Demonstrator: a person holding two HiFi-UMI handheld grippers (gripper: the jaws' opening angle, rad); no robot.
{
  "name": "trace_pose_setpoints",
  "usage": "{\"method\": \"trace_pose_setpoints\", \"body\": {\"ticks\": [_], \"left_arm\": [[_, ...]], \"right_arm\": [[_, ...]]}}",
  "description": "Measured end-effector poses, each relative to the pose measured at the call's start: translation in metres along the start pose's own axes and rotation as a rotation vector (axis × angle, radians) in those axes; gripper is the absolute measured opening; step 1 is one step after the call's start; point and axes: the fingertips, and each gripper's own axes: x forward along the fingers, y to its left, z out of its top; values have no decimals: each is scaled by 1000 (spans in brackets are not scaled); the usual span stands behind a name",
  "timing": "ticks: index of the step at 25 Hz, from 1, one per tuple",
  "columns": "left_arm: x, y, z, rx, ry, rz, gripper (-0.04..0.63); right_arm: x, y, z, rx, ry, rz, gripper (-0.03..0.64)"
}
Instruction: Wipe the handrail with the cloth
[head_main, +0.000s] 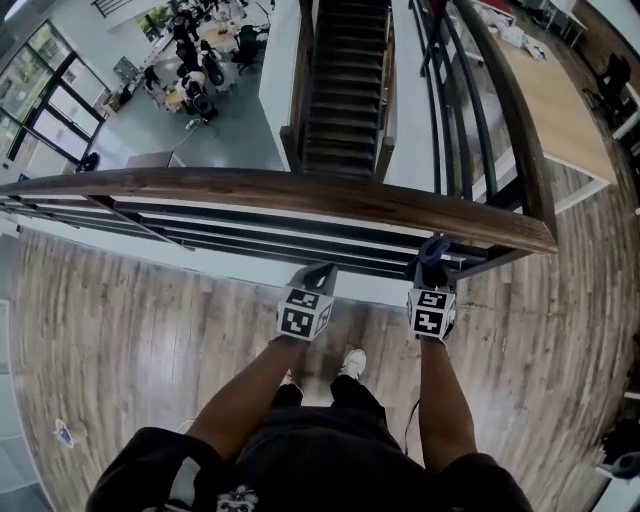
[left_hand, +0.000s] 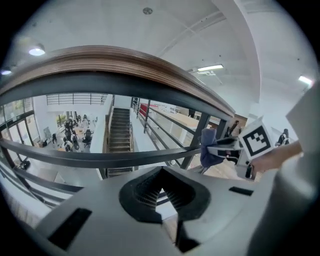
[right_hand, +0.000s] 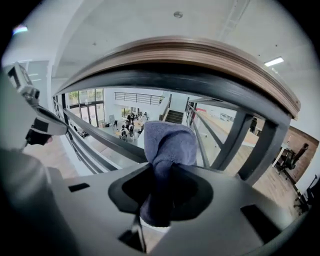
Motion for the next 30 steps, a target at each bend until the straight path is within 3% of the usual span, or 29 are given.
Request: {"method": "trace_pose_setpoints", "body": {"ticks": [7,16,26,30], "left_arm": [[-80,118,-30,-86,-32,63,-2],[-157,268,-59,-184,-68,187,-2],[-200,430,-104,-347,-75,383,-2],[-218,490,-127,-353,-62,466,-2]], "right_arm": [[-8,176,20,-39,18,106,97],[26,390,62,-93,9,281,97],[94,573,99,-188,50,544,97],[117,642,109,-271,58,649,97]]}}
